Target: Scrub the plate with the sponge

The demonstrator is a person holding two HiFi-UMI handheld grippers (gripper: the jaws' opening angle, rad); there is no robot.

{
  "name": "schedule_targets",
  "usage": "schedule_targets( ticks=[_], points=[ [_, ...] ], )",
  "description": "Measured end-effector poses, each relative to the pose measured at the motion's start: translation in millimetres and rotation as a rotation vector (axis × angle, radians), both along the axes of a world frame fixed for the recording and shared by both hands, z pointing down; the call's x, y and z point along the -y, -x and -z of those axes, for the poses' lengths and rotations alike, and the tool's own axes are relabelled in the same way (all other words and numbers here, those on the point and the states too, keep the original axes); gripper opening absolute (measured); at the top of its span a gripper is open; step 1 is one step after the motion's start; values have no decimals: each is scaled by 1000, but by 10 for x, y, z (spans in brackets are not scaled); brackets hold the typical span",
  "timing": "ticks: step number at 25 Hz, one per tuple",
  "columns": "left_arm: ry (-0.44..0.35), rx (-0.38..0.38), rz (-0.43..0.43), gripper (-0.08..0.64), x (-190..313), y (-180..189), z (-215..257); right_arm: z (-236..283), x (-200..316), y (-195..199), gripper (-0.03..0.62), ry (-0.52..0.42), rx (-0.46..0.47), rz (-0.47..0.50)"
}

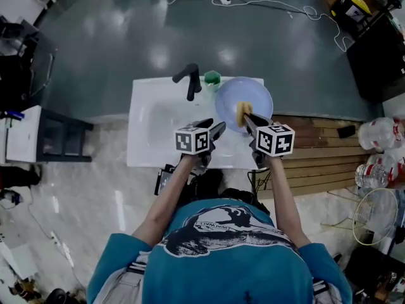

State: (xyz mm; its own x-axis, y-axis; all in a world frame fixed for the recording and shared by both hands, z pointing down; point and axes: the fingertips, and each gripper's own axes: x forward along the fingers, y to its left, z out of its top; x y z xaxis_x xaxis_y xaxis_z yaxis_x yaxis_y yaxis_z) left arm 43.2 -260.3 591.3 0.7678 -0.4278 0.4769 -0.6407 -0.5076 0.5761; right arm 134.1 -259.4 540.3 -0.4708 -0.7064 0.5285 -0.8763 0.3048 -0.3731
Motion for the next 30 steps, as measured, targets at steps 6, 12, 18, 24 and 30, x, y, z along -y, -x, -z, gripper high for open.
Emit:
schedule_targets(
  ticks=[6, 12, 18, 24, 30],
  points=[
    [123, 79, -48, 255, 235, -219, -518, -524, 516, 211, 29, 132, -203, 159],
    [205, 45, 29, 144, 379, -244, -696, -983, 747, 404, 29, 243, -297, 245],
    [235, 94, 57, 123, 336, -235, -812, -1236, 750, 547, 29, 284, -394, 395],
    [300, 8, 208, 86, 395, -194, -836, -1260, 835, 477, 29, 292, -322, 411],
    [353, -92, 351, 64, 405, -179, -824, -1196, 1062, 47, 29, 296, -316, 327]
  ],
)
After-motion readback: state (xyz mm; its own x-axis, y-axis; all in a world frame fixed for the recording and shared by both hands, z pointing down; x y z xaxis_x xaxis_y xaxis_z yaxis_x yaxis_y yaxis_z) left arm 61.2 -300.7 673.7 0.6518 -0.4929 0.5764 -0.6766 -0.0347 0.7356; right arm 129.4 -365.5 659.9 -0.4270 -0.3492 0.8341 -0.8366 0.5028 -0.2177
